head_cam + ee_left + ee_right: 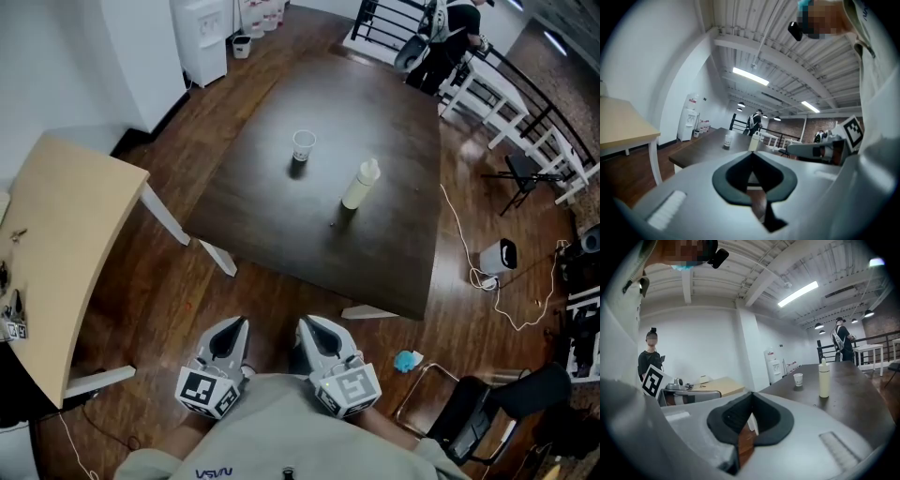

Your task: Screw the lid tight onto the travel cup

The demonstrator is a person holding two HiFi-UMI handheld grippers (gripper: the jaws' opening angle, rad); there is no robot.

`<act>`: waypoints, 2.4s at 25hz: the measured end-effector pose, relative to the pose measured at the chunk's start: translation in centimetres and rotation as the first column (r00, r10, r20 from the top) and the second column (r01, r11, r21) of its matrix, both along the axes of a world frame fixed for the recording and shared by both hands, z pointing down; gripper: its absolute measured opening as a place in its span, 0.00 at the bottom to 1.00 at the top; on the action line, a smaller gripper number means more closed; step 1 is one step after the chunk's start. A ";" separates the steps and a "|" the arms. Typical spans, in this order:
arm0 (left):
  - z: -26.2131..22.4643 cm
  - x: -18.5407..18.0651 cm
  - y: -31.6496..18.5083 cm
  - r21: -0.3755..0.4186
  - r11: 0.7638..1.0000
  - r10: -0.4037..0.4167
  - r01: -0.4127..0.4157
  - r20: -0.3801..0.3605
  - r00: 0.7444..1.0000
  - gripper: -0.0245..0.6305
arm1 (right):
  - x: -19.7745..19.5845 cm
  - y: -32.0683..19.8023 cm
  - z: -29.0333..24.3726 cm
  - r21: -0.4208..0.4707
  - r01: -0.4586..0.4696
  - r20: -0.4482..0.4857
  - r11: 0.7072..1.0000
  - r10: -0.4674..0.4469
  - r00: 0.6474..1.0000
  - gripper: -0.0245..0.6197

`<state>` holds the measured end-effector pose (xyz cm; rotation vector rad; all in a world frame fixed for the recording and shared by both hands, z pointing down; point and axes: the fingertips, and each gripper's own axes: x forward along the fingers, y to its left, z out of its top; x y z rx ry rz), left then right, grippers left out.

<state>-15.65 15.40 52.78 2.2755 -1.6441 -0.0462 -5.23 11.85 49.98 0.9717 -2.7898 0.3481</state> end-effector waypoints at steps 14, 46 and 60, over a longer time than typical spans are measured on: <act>-3.0 5.4 -12.9 0.029 1.000 0.001 -0.004 0.089 0.996 0.04 | 4.6 -12.5 -0.5 0.010 0.043 0.040 0.999 -0.043 0.998 0.04; 3.9 7.9 -31.8 -0.083 0.943 0.332 -0.323 0.139 0.933 0.04 | 8.9 -28.2 8.6 -0.023 -0.288 -0.168 0.957 0.280 0.945 0.45; 7.9 7.6 -33.5 -0.233 0.957 0.216 -0.171 0.184 0.959 0.04 | 4.9 -32.1 15.0 -0.085 -0.085 -0.196 0.993 0.067 0.978 0.57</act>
